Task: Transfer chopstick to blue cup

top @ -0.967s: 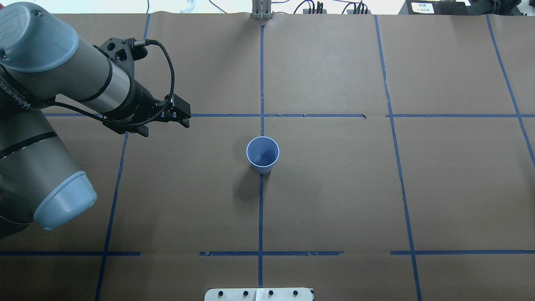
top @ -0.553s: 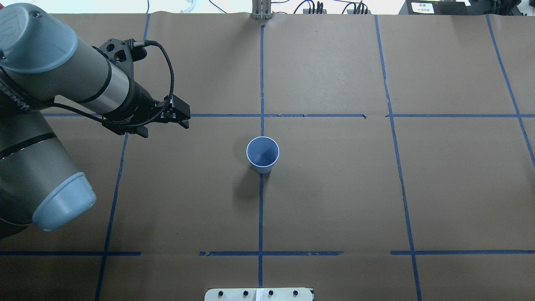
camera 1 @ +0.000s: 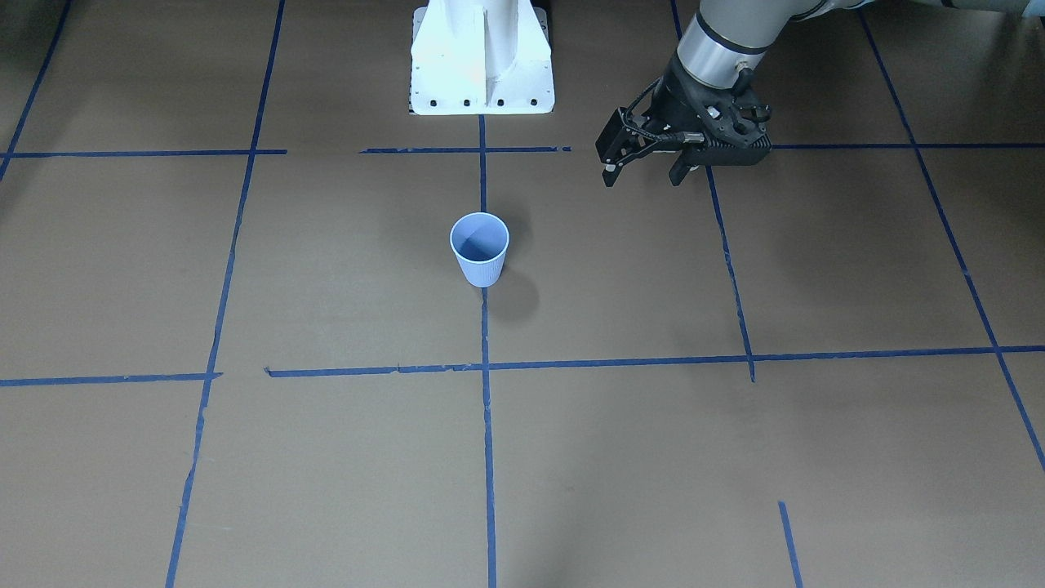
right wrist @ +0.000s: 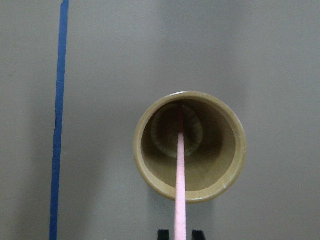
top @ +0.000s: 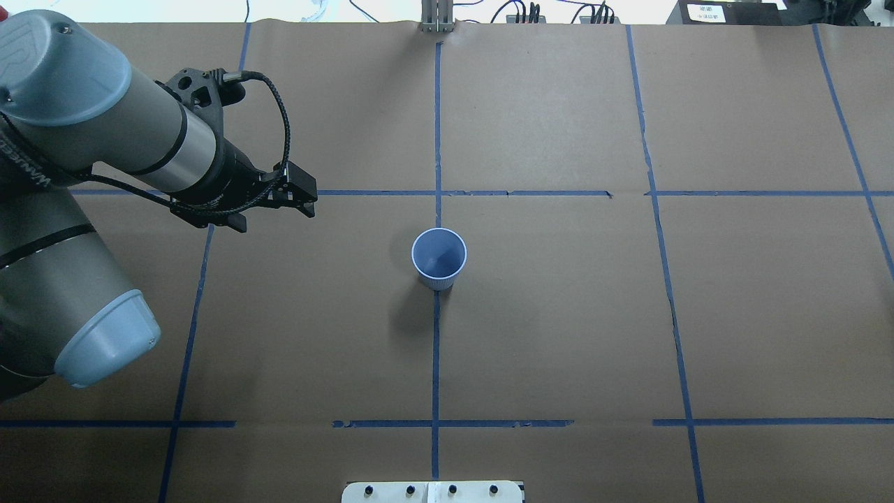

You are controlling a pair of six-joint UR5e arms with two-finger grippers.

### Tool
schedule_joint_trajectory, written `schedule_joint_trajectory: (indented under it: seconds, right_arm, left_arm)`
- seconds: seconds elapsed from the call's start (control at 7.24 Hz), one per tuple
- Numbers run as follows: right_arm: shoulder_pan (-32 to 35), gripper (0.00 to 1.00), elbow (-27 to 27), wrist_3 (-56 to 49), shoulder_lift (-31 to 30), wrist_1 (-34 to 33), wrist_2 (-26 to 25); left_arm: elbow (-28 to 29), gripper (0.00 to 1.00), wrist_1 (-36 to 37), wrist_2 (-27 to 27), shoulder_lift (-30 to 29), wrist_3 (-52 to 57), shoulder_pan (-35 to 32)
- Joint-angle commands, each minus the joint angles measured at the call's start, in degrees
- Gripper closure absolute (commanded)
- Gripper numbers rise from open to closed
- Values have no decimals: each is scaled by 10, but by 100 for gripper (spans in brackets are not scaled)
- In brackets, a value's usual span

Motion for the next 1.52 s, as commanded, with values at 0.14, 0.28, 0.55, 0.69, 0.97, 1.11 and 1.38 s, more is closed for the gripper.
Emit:
schedule_joint_trajectory:
  seconds: [0.14,0.28,0.55,0.69,0.97,1.11,1.38]
  right_arm:
    - [24,100,195,-7,-63,-118,1]
    - [60,100,269,-27,-49,-225,-12]
    - [93,100,305,-46,-31,-274,-25]
    - [99,100,321,-46,-31,-276,-24]
    - [94,100,341,-42,-22,-292,4]
    - [63,100,339,-31,-7,-291,73]
    - [-61,100,338,104,75,-289,124]
  left_arm:
    - [4,0,-6,0,0,-18,2]
    - [4,0,-6,0,0,-18,3]
    - [5,0,-6,0,4,-17,4]
    - [5,0,-6,0,4,-17,5]
    - [4,0,-7,0,5,-16,4]
    - [3,0,-6,0,5,-17,3]
    - [-1,0,-7,0,16,-16,4]
